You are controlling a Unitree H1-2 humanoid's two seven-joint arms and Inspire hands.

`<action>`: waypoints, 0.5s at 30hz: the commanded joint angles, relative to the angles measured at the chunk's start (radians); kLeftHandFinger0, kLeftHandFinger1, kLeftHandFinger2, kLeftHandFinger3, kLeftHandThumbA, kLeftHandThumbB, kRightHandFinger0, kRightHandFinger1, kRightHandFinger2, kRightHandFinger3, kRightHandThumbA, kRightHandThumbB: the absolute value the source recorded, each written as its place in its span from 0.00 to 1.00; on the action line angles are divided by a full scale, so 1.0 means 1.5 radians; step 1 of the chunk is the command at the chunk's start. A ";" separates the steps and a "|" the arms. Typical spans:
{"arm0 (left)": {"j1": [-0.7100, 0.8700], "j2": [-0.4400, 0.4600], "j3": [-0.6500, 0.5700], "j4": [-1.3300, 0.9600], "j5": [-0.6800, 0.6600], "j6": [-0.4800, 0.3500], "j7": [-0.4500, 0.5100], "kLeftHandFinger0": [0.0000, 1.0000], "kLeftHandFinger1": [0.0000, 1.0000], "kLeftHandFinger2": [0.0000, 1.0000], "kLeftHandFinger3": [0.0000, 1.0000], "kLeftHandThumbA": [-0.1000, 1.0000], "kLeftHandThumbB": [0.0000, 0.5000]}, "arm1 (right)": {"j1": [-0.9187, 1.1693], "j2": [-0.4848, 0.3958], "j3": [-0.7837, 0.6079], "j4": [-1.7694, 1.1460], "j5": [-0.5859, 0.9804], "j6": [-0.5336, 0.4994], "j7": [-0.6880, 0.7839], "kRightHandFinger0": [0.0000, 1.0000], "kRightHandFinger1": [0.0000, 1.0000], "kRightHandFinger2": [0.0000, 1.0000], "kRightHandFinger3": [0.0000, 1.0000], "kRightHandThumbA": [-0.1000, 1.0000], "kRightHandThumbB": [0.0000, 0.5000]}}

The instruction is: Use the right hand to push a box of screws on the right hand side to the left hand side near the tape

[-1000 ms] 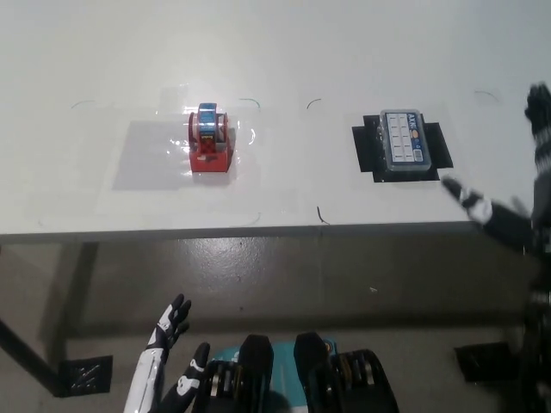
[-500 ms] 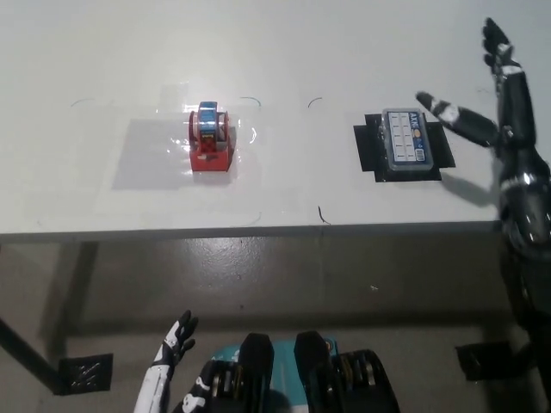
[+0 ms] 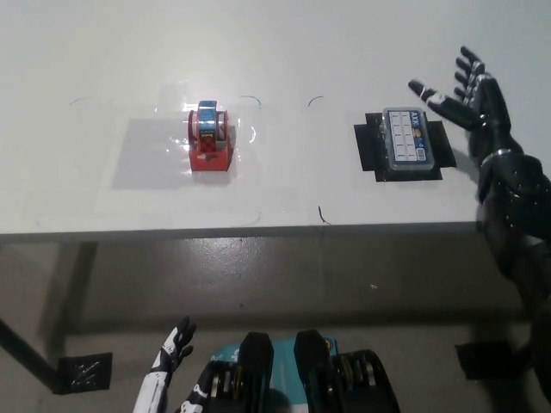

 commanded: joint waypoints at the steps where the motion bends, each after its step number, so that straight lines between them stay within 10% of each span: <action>1: 0.013 0.007 -0.009 -0.030 -0.007 -0.027 0.024 1.00 1.00 1.00 1.00 0.78 0.15 | -0.037 0.007 -0.018 0.038 0.036 -0.003 0.021 1.00 1.00 1.00 1.00 1.00 0.36; 9: 0.013 0.008 -0.006 -0.038 -0.020 -0.027 0.018 1.00 1.00 1.00 1.00 0.77 0.15 | -0.003 0.041 -0.023 0.064 0.049 -0.001 0.033 1.00 1.00 1.00 1.00 1.00 0.32; 15: 0.011 0.010 -0.003 -0.039 -0.021 -0.027 0.018 1.00 1.00 1.00 1.00 0.80 0.13 | 0.032 0.076 -0.025 0.077 0.055 -0.008 0.029 1.00 1.00 1.00 1.00 1.00 0.55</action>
